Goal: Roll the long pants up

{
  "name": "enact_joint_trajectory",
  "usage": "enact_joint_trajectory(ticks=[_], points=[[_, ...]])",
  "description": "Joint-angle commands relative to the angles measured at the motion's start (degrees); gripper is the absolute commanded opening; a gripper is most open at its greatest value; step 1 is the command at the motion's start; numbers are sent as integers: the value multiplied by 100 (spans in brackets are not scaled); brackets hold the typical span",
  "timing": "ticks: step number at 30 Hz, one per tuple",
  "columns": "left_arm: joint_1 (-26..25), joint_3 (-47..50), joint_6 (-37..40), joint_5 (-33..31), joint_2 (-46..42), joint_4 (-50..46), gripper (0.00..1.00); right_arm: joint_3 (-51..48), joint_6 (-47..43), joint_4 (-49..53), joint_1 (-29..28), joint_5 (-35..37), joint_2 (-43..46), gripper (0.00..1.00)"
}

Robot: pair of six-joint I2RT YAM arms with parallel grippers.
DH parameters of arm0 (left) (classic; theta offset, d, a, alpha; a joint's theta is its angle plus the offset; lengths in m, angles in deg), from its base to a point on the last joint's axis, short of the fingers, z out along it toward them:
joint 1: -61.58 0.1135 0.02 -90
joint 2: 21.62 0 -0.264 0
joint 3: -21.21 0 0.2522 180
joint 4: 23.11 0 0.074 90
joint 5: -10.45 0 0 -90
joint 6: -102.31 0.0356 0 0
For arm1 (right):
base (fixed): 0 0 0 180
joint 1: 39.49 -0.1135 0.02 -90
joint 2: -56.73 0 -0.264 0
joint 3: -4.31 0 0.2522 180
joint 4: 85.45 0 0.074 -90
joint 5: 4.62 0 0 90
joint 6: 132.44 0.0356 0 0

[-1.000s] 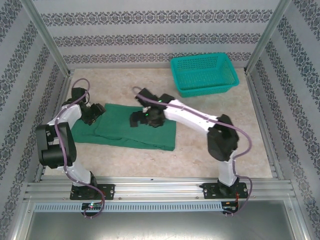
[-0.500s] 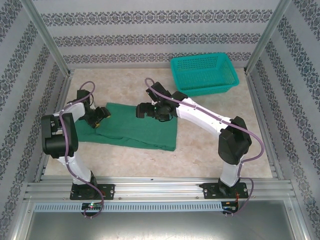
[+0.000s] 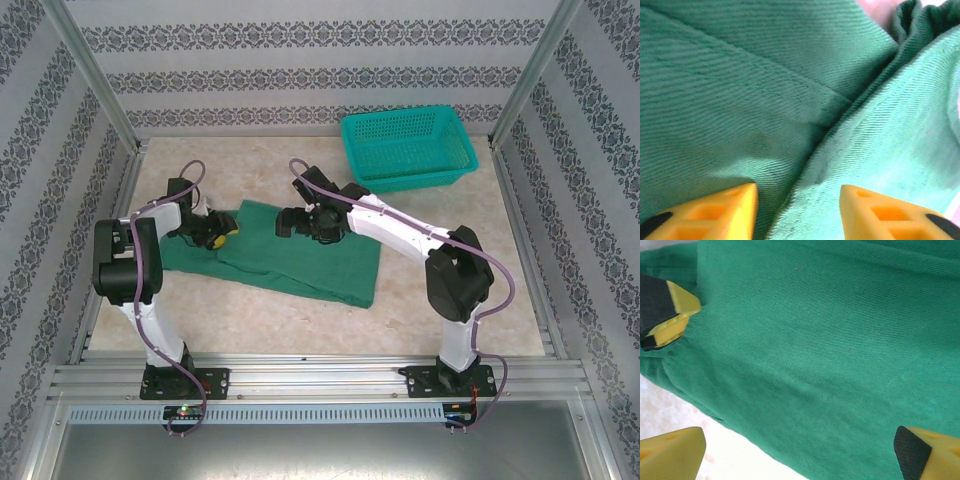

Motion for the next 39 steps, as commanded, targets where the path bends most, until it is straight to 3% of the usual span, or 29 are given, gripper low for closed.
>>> enact_joint_trajectory(ticks=[1,4,7,8,9,10,13,18,22,25,27,28,33,39], points=[[-184,134,126,429,128,4,54,-163,62,81,97,106,-172,98],[-299,52,189,576,227,-70,56,-121,43,270,150,261,-375,97],[-389,55,187,675,311,-30,49,-166,54,271,219,222,-614,90],[-407,47,191,679,336,-38,46,-196,44,214,237,165,-685,68],[-425,39,200,718,351,-25,40,-224,43,165,247,125,-764,25],[-437,31,198,745,375,-29,37,-221,67,182,262,156,-832,0],[-505,13,224,803,390,-19,34,-187,70,194,272,118,-1069,0],[-797,6,306,1034,335,17,57,-216,87,109,274,-33,-1291,0],[-1032,-86,419,1091,313,-136,56,-256,87,30,283,-70,-1343,0],[-1131,-151,444,1180,453,-196,38,-305,105,-41,288,-99,-1351,0],[-1138,-200,503,1146,471,-285,17,-303,114,-43,290,-119,-1358,0],[-1138,-224,505,1096,449,-343,0,-312,114,-43,293,-132,-1350,0],[-1087,-488,682,64,90,-1047,0,-414,158,-58,310,-82,-1170,0],[-1050,-772,736,-418,-625,-1729,0,-462,105,98,382,284,-736,0]])
